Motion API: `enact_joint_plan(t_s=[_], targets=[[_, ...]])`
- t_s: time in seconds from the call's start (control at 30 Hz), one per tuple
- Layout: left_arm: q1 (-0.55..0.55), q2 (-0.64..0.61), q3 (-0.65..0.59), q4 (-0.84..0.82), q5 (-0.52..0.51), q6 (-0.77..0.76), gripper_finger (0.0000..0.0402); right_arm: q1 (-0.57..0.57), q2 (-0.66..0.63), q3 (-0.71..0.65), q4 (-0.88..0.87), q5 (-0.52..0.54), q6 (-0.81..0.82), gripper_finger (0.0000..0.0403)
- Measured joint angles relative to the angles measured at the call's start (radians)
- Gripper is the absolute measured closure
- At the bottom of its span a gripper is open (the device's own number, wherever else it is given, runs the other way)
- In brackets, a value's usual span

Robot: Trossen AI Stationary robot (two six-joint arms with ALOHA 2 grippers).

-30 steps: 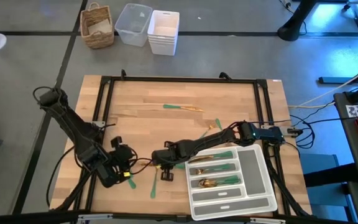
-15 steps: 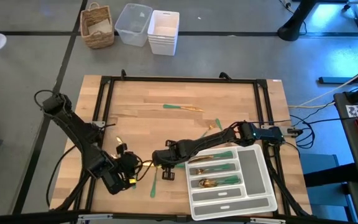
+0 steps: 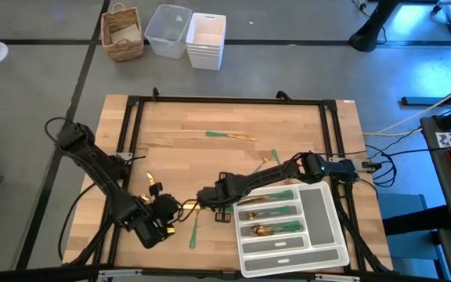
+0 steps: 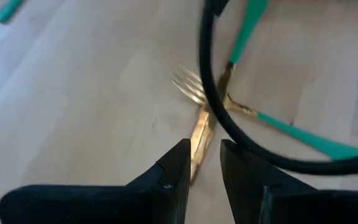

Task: Sort silverware
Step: Put the bottom right green table knife into the silverware tray

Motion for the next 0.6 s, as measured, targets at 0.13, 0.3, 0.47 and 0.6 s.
enact_joint_plan(t_s=[0.13, 0.3, 0.47, 0.6], targets=[[-0.001, -0.057, 0.0, -0.041, -0.004, 0.004, 0.032, -0.001, 0.0, 0.0, -0.03, 0.005, 0.0, 0.0398], [0.001, -0.077, 0.0, -0.016, -0.003, 0.035, 0.032, -0.001, -0.048, -0.001, -0.1, 0.054, -0.003, 0.0398], [0.038, -0.076, 0.0, 0.114, -0.002, 0.14, 0.032, 0.0, -0.151, 0.0, -0.16, 0.138, -0.007, 0.0398], [0.109, -0.071, 0.0, 0.264, 0.001, 0.225, 0.032, 0.0, -0.263, 0.0, -0.211, 0.213, -0.022, 0.0398]])
